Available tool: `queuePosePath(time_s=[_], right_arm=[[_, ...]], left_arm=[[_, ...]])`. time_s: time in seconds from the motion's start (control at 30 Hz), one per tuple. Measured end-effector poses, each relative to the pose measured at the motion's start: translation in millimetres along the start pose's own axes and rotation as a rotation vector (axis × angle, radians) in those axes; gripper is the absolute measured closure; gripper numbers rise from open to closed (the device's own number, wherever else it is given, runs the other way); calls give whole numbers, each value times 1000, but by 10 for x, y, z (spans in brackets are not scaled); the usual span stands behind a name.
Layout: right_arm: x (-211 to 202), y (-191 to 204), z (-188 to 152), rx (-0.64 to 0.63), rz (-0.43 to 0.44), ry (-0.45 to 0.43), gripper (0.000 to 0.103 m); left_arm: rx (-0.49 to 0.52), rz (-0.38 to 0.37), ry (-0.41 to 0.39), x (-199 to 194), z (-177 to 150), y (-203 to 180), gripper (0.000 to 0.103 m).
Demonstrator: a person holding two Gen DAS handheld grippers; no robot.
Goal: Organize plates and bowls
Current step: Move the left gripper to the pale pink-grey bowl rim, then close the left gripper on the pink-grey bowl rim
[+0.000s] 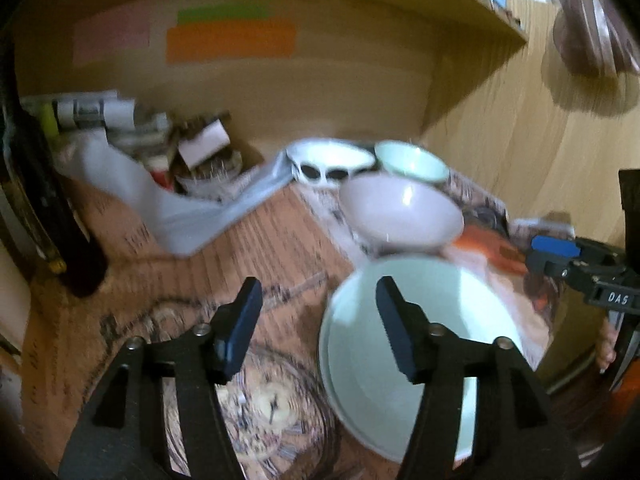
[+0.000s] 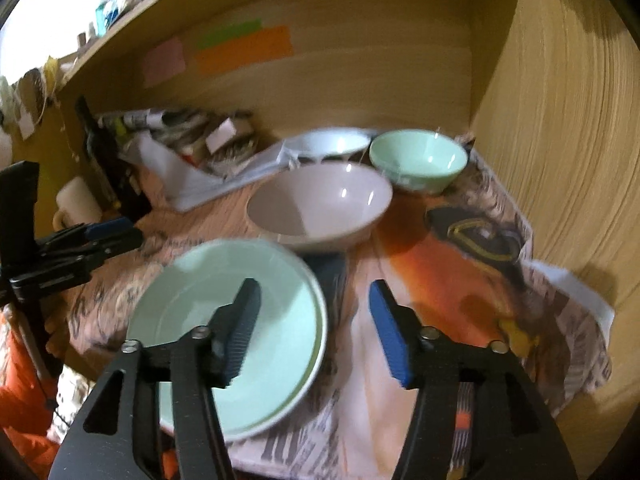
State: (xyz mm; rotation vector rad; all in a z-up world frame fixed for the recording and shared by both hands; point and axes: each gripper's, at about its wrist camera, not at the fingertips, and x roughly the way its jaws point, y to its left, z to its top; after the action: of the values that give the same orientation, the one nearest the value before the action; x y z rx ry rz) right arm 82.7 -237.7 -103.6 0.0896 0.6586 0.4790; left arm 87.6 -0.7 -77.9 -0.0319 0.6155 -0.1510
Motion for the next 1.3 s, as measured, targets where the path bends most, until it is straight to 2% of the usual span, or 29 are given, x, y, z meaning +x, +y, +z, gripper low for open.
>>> queuePosePath(time_s=[0.27, 0.53, 0.83, 0.9, 0.97, 1.13, 1.3], right_arm=[[178, -153, 295, 42, -11, -76, 37], [547, -319, 453, 68, -31, -39, 37], [976, -497, 556, 85, -44, 31, 37], [1052, -537, 550, 89, -43, 50, 37], [1127, -571, 539, 91, -46, 65, 42], [1287, -652, 482, 110, -25, 113, 60], [1393, -681, 435, 139, 38, 163, 74]], left_arm=[[15, -1, -37, 178, 415, -6, 29], [35, -23, 50, 763, 649, -72, 29], [-39, -116, 216, 1398, 719, -56, 30], [-35, -113, 230, 1480, 723, -73, 34], [-22, -108, 245, 1553, 729, -93, 41], [-19, -131, 277, 1675, 724, -115, 53], [-17, -172, 321, 1791, 674, -142, 73]])
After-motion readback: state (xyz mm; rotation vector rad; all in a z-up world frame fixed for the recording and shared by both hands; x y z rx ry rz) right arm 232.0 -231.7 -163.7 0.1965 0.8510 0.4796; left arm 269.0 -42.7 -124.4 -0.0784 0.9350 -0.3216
